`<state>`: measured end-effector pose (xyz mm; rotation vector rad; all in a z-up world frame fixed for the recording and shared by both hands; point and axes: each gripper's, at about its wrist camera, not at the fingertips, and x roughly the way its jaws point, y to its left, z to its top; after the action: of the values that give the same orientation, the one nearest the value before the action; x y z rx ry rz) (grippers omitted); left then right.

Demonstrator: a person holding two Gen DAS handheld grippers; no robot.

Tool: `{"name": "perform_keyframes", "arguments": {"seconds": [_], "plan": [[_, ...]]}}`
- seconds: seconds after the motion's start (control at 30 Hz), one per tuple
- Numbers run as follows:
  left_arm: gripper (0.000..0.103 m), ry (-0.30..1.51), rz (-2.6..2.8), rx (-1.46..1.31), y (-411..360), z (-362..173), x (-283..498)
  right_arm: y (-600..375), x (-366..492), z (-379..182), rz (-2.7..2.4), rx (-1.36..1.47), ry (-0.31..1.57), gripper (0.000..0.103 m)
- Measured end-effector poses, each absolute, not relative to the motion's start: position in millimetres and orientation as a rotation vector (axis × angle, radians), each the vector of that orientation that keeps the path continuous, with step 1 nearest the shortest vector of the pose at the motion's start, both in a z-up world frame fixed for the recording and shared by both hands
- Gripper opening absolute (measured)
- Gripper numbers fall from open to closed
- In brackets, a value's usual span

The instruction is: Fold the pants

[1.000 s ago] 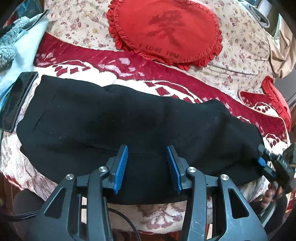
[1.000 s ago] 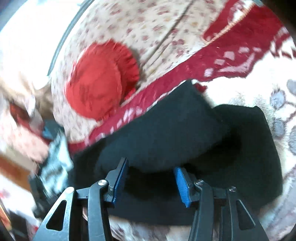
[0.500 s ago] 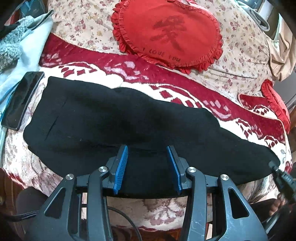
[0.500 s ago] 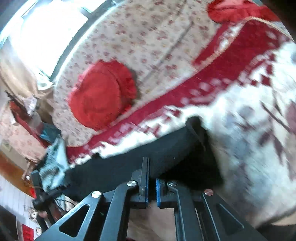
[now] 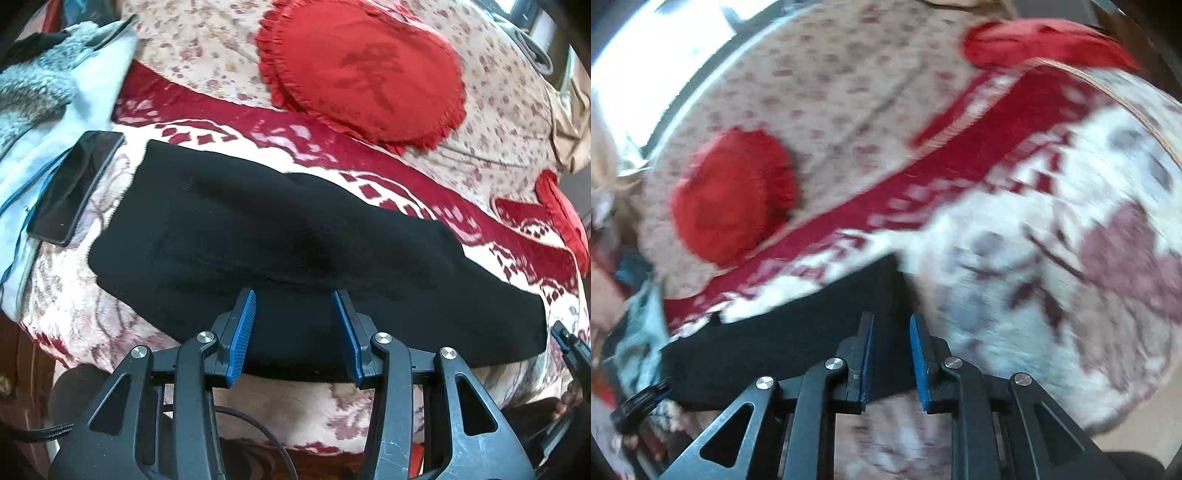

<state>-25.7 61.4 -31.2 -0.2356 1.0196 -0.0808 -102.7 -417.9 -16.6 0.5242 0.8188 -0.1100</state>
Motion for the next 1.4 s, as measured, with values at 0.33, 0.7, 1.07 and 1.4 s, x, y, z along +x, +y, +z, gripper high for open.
{"name": "perform_keyframes", "arguments": {"seconds": [0.33, 0.7, 1.07, 1.4], "plan": [[0.042, 0.986, 0.007, -0.178, 75, -29, -21, -281, 0, -23, 0.315, 0.387, 0.920, 0.027], [0.042, 0.958, 0.054, -0.176, 97, -28, -15, -165, 88, -51, 0.476, 0.222, 1.052, 0.040], [0.042, 0.970, 0.039, -0.222, 103, -34, -10, -146, 103, -57, 0.492, 0.128, 1.060, 0.032], [0.042, 0.952, 0.069, -0.291, 126, -25, -16, -156, 89, -33, 0.467, 0.122, 0.929, 0.008]]}}
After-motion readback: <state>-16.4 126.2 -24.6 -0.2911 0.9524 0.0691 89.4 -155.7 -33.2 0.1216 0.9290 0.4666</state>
